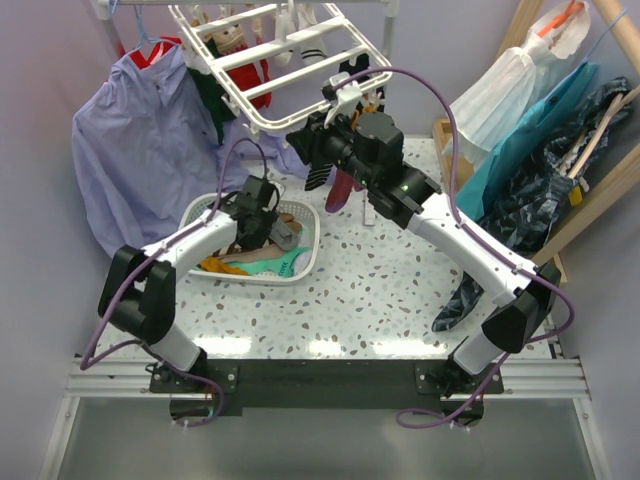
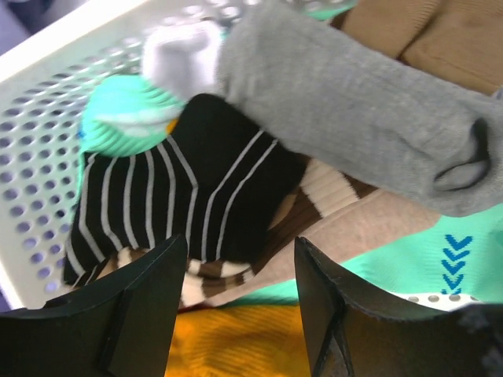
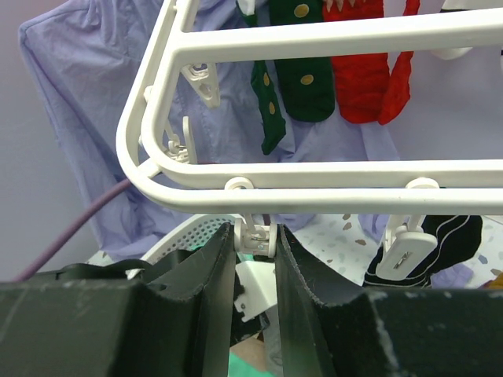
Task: Clip the socks to the hanger
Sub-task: Pick up the sock from the bin.
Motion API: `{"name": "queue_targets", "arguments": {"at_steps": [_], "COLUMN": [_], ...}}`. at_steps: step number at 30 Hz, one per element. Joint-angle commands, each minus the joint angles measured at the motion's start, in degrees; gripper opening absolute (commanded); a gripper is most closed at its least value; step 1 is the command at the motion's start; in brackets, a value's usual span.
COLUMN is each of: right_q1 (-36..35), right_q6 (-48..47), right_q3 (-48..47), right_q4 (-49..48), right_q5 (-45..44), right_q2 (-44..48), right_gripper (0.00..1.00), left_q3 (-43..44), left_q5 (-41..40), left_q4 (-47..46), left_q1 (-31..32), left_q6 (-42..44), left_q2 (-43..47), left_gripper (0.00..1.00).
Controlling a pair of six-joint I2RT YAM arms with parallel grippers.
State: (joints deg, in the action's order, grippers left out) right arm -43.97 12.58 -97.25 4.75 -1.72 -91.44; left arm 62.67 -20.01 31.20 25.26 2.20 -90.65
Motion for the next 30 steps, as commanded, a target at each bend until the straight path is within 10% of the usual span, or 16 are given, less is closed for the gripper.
{"name": "queue_targets", "arguments": {"at_steps": [1, 17, 30], "right_q1": [0.28, 0.37, 0.37], "right_q6": [-0.19, -0.19, 0.08], "right_q3": [-0.13, 0.4, 0.48], "right_q4": [0.17, -0.18, -0.27], "right_q5": [0.49, 0.13, 0.31], "right_q2": [1.61, 1.7, 1.79], "right_gripper": [0.0, 0.0, 0.0], "left_q3": [3.68, 5.44, 8.07], "left_q5": [3.23, -1.17, 1.9], "left_q4": [0.97, 4.13, 5.71], "left_q1": [-0.12, -0.65, -1.61], "left_q6": [2.29, -0.79, -4.12], "left_q2": [-2.76, -8.93, -3.31], "left_gripper": [0.6, 0.45, 0.04]}}
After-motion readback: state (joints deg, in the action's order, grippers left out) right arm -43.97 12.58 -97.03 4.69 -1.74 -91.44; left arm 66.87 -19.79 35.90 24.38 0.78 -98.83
